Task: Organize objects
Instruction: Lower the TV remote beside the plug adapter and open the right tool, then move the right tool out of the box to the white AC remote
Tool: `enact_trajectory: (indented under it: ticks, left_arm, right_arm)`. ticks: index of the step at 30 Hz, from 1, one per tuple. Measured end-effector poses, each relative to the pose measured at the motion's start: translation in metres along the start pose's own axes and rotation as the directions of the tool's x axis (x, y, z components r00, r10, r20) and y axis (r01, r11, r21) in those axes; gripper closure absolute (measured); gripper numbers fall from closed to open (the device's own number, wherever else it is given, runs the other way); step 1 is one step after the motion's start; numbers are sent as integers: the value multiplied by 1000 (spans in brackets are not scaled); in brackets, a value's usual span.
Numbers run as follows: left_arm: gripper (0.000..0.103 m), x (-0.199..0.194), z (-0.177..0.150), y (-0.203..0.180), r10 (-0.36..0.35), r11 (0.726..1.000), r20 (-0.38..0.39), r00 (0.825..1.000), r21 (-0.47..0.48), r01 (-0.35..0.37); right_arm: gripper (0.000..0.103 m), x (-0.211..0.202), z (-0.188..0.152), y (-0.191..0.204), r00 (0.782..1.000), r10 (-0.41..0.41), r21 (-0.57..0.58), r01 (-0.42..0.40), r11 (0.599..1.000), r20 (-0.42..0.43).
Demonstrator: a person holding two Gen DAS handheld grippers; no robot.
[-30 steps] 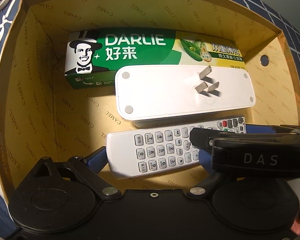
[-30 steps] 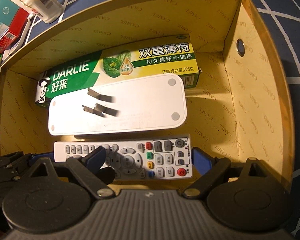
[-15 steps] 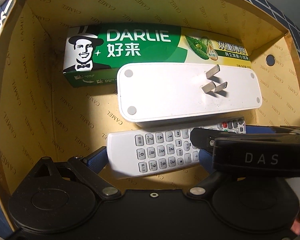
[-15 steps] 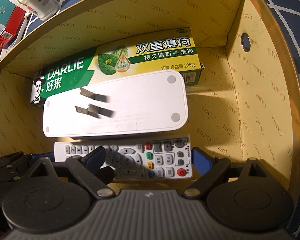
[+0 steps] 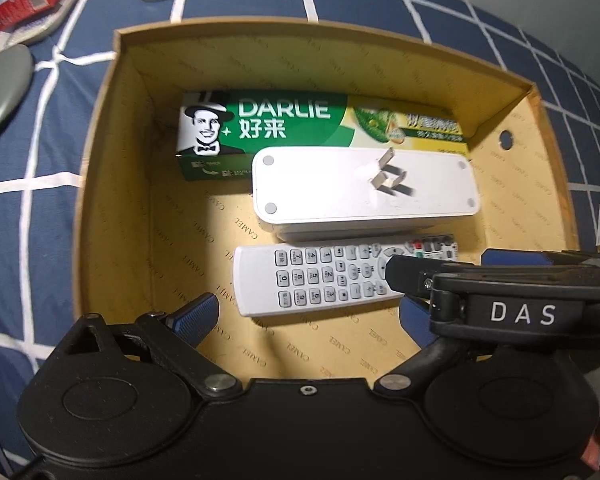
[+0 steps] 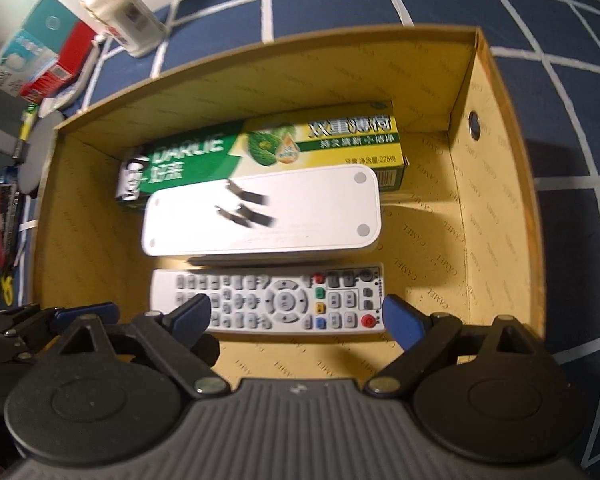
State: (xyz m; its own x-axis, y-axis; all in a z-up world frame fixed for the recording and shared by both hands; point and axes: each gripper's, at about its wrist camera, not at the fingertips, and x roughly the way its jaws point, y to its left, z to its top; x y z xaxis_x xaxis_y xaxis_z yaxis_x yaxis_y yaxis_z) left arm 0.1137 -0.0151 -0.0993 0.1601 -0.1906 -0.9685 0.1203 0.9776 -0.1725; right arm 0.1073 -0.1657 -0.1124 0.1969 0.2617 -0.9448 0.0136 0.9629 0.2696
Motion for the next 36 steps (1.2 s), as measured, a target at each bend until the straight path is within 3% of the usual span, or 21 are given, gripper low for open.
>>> enact_trajectory:
  ticks: [17, 23, 36]
  left_arm:
    - [1, -62, -55, -29, 93, 995, 143, 985, -56, -86]
    - [0, -71, -71, -49, 95, 995, 149, 984, -54, -88]
    - [0, -67, -82, -124, 126, 991, 166, 978, -63, -117]
  right_arm:
    - [7, -70, -32, 1, 993, 35, -104, -23, 994, 115]
    - [0, -95, -45, -23, 989, 32, -91, -20, 996, 142]
    - [0, -128, -52, -103, 984, 43, -81, -29, 996, 174]
